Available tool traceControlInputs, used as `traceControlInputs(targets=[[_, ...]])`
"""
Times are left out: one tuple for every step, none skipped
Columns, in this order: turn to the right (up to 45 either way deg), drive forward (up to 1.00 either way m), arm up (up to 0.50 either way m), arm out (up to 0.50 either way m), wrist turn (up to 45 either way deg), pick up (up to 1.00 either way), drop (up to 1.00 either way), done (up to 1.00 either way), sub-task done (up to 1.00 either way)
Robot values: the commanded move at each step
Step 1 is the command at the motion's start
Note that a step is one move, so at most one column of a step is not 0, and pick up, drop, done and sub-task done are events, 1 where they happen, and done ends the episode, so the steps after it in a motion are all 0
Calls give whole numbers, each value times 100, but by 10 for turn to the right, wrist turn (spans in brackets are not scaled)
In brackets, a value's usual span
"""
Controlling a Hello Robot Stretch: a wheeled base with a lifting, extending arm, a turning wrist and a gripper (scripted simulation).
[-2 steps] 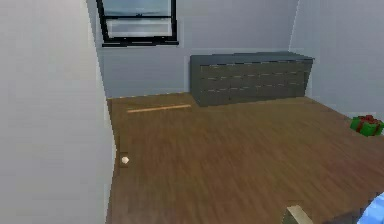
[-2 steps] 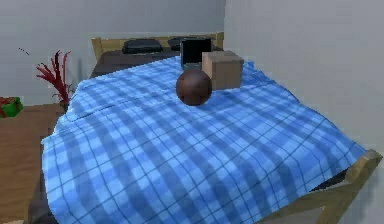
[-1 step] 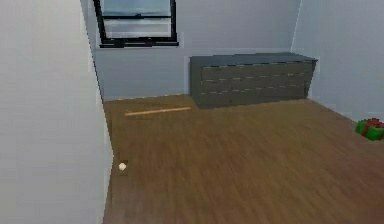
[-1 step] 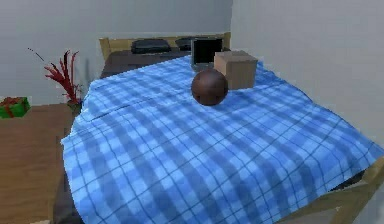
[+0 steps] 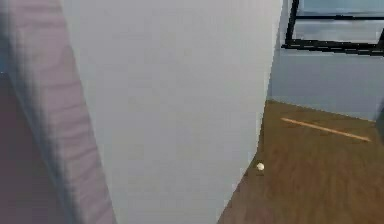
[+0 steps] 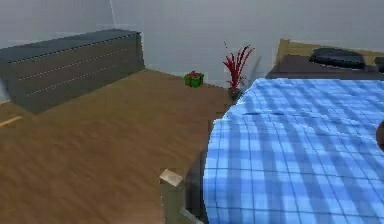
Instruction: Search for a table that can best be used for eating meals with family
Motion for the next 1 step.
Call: traceControlInputs(targets=[[-450, 0, 0, 0, 0, 0, 0, 0, 0]])
